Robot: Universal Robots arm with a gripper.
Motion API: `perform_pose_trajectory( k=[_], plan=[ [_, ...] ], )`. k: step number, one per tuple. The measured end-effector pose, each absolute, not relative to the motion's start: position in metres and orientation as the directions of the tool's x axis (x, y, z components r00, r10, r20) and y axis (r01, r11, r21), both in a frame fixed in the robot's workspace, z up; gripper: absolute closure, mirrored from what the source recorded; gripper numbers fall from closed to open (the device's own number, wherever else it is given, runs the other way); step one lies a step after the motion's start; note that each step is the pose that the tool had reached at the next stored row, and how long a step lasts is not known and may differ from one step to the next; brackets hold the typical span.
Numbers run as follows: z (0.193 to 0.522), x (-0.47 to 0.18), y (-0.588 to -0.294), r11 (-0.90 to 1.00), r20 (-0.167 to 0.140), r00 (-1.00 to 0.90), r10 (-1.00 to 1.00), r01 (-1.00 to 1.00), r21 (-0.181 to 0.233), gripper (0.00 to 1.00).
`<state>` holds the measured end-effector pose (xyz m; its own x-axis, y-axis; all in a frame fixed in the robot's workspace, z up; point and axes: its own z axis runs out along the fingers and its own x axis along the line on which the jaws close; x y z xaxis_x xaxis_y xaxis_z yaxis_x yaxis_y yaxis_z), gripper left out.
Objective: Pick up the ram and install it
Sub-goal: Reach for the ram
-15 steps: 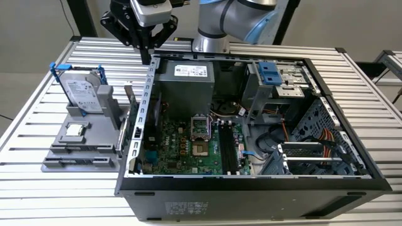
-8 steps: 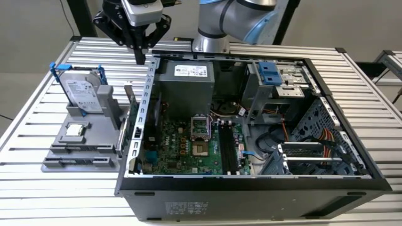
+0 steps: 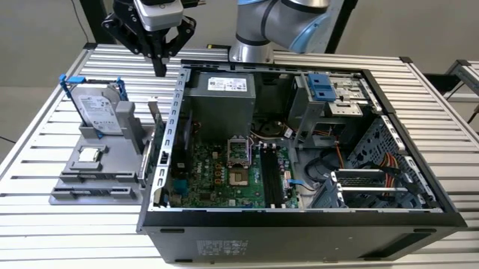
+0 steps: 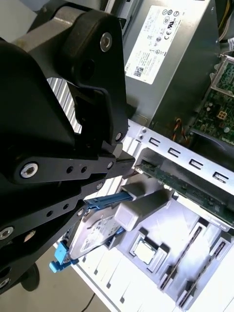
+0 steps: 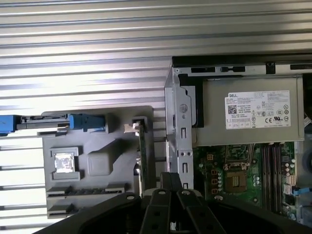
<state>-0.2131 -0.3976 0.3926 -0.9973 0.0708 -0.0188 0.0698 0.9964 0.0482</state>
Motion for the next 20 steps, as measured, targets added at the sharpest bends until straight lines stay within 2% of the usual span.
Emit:
perform_pose_trajectory(
  k=[20],
  plan=[
    [0.393,-0.239,-0.398,0.996,-0.019,-0.997,0.071,0.07,0.048,1.0]
  ],
)
